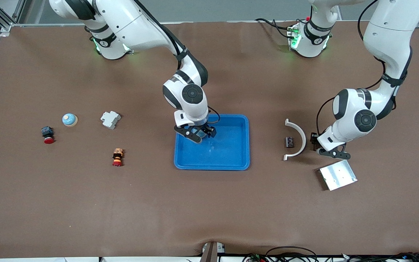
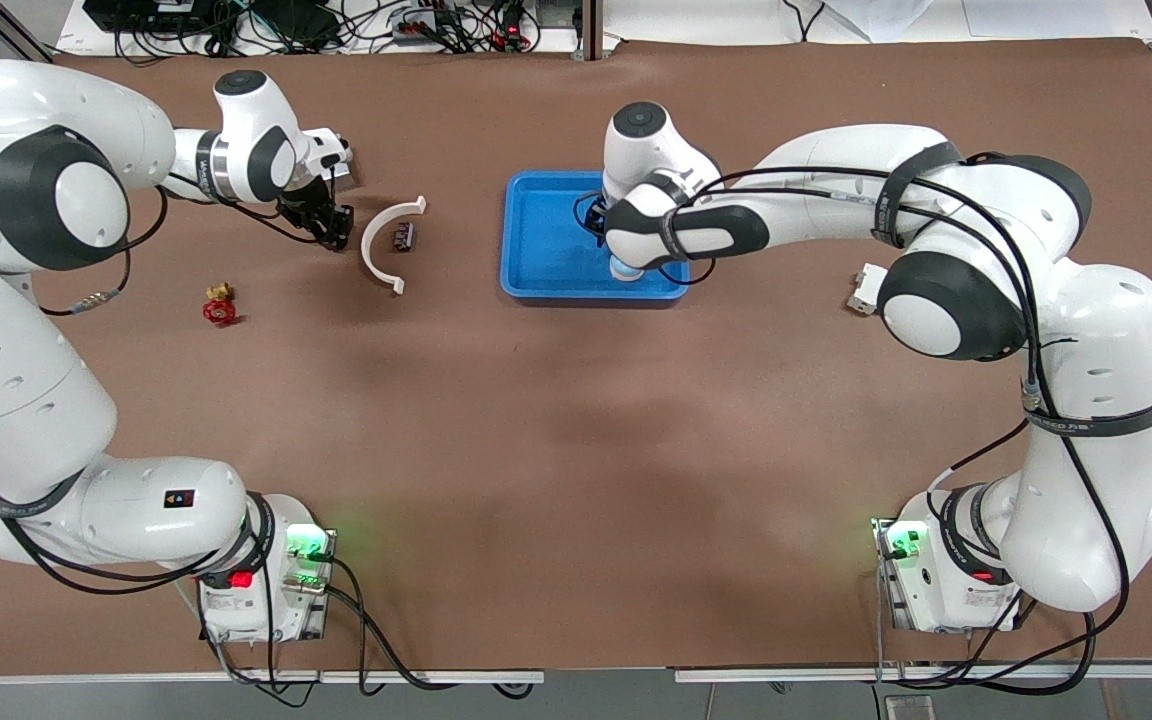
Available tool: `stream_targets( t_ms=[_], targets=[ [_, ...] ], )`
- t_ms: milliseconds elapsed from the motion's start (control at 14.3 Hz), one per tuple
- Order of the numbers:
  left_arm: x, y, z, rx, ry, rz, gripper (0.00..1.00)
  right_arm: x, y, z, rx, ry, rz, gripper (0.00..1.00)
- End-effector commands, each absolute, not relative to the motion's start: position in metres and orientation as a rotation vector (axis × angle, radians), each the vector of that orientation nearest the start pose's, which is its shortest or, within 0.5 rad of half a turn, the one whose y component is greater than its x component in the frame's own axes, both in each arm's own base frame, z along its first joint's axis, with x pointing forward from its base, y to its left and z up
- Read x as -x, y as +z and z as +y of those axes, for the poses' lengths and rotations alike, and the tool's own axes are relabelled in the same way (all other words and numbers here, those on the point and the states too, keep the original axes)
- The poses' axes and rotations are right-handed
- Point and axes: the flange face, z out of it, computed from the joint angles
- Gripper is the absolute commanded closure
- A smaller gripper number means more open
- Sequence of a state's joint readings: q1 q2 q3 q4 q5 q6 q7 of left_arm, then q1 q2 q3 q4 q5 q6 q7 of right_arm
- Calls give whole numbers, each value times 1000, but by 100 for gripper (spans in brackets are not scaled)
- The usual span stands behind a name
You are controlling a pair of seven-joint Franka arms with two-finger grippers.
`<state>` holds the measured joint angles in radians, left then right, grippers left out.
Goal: Place electrolytic capacitor and blue bell in tray
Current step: 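Release the bell into the tray while the left gripper grasps the capacitor, then carry the capacitor over the tray while the right gripper reaches another bell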
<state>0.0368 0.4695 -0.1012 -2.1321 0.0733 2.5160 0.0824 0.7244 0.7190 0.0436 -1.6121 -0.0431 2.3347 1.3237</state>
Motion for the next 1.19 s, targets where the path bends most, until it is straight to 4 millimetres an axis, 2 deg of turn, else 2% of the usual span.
stream_targets(
  t_ms=[0,140,279,489,629,769,838,1118],
  targets=[
    [-565,184,-36,3133,98,313,100,-529,241,477,3084,15,811,0],
    [-565,184,-36,3133,100,315,100,-542,256,461,3137,53,717,0],
    [-565,185,-37,3131,100,329,100,-557,274,431,3171,97,686,0],
    [-567,192,-40,3132,88,315,100,-580,315,386,3196,123,606,0],
    [-573,212,-41,3131,40,278,100,-592,338,350,3214,142,482,0],
    [-579,234,-46,3131,44,246,100,-602,361,298,3218,146,350,0],
    [-584,247,-54,3134,53,224,100,-606,373,271,3217,144,272,0],
    [-617,314,-122,3183,110,-49,100,-615,411,169,3209,158,151,0]
  ],
)
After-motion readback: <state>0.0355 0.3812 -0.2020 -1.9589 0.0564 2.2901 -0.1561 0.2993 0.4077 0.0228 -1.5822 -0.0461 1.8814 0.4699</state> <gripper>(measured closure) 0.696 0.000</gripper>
